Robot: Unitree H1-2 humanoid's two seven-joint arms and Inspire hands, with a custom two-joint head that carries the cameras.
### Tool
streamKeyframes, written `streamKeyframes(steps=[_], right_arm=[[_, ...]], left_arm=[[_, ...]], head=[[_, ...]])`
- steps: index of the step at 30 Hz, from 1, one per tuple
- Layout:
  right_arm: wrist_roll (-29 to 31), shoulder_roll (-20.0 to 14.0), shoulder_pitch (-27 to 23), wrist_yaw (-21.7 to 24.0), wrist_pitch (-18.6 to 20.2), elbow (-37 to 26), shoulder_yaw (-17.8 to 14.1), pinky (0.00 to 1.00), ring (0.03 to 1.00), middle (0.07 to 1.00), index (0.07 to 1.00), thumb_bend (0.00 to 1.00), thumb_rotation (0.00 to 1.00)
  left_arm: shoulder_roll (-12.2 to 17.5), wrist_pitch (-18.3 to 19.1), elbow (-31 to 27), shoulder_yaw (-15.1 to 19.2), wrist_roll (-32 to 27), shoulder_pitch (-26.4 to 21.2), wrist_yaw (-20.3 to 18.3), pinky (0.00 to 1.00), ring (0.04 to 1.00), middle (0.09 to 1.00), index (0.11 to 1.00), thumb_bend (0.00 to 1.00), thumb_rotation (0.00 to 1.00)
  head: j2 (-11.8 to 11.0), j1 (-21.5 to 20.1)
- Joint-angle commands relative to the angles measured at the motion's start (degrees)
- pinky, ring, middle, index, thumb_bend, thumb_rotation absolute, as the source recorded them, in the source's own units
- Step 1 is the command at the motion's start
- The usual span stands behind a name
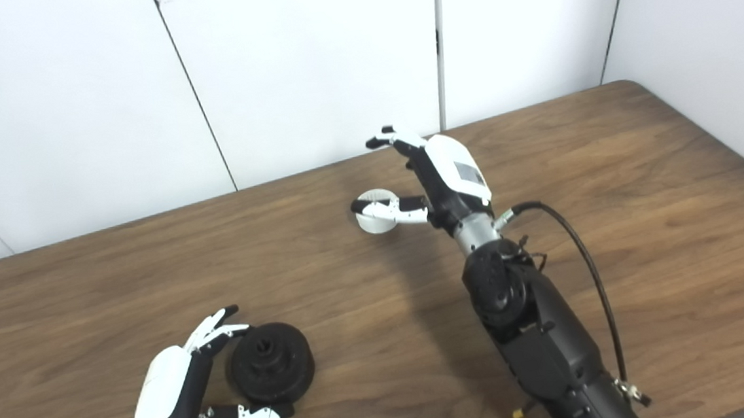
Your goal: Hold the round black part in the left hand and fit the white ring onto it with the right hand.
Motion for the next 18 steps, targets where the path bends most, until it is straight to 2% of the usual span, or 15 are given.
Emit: streamKeyframes(steps=[1,3,7,10,11,14,18], right_arm=[[-0.9,-2.0,-4.6,0.8,0.4,0.4,0.2,0.72,0.878,0.914,0.792,0.76,0.42],[-1.0,-3.1,-5.8,1.5,0.4,2.2,0.6,0.73,0.895,0.926,0.807,0.76,0.43],[-0.4,-5.2,-8.2,3.0,-0.7,6.3,1.7,0.78,0.919,0.948,0.828,0.83,0.53],[-0.2,-6.5,-9.6,4.2,-1.3,9.2,3.1,0.85,0.949,0.965,0.848,0.87,0.59],[-0.1,-6.8,-10.1,4.5,-1.4,10.2,3.5,0.90,0.972,0.975,0.860,0.89,0.62],[-0.5,-7.6,-11.7,5.0,-1.7,13.7,5.1,0.98,0.997,0.990,0.883,0.94,0.65],[-1.4,-8.8,-13.6,6.6,-1.3,17.5,7.5,1.00,1.000,1.000,0.919,0.97,0.69]], left_arm=[[0.8,1.9,0.8,0.5,1.0,0.4,-1.1,0.84,0.932,0.925,0.644,0.87,0.27],[0.8,2.1,0.6,0.5,1.2,0.4,-1.3,0.84,0.931,0.926,0.644,0.87,0.28],[0.8,2.3,0.5,0.6,1.3,0.4,-1.4,0.84,0.933,0.927,0.646,0.87,0.28],[0.8,2.6,0.4,0.6,1.4,0.3,-1.6,0.85,0.932,0.926,0.647,0.87,0.29],[0.8,2.6,0.4,0.6,1.4,0.3,-1.6,0.85,0.931,0.925,0.646,0.87,0.29],[0.8,2.7,0.3,0.6,1.5,0.3,-1.6,0.85,0.929,0.924,0.646,0.87,0.29],[0.7,2.6,0.1,0.6,1.4,0.3,-1.8,0.85,0.932,0.927,0.646,0.87,0.29]], head=[[0.0,0.0],[0.2,0.1],[0.2,0.1],[0.2,0.3],[0.2,0.3],[0.3,0.5],[0.4,0.5]])
